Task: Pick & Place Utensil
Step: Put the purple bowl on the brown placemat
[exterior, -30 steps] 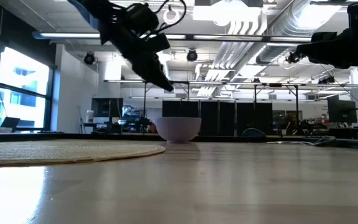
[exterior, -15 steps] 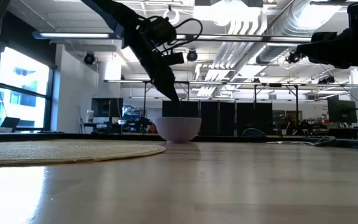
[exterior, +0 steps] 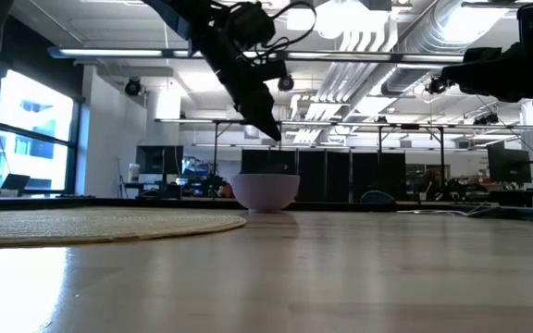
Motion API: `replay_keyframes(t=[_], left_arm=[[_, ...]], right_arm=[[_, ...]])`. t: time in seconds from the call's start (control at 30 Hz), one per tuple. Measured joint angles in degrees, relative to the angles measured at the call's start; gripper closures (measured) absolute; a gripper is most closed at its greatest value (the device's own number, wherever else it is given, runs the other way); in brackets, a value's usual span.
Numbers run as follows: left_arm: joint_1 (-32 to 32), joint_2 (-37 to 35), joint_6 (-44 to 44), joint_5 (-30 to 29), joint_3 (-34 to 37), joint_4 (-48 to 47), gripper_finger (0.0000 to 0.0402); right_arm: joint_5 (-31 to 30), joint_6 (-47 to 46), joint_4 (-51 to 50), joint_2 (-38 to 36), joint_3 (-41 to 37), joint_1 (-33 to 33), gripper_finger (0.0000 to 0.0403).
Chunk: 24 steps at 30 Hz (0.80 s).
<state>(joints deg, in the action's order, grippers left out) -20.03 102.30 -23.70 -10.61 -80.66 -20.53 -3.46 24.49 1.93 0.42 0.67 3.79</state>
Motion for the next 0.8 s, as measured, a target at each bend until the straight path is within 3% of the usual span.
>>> replay_keyframes(t=[0.17, 0.37, 0.53, 0.8], left_arm=[[-1.3, 1.2, 3.5, 0.9, 0.0, 0.3, 0.0163], [-5.0, 1.6, 9.3, 12.2, 0.0, -0.7, 0.0163], [-7.8, 1.6, 10.7, 17.7, 0.0, -0.9, 0.0163], [-9.8, 6.6, 9.3, 17.5, 0.0, -2.3, 0.0163]], right_arm=[[0.0, 0.0, 0.0, 0.0, 0.0, 0.0, 0.0391], [0.0, 0.0, 0.0, 0.0, 0.0, 0.0, 0.0391], [0.0, 0.0, 0.0, 0.0, 0.0, 0.0, 0.0391], [0.0, 0.0, 0.0, 0.0, 0.0, 0.0, 0.0391]])
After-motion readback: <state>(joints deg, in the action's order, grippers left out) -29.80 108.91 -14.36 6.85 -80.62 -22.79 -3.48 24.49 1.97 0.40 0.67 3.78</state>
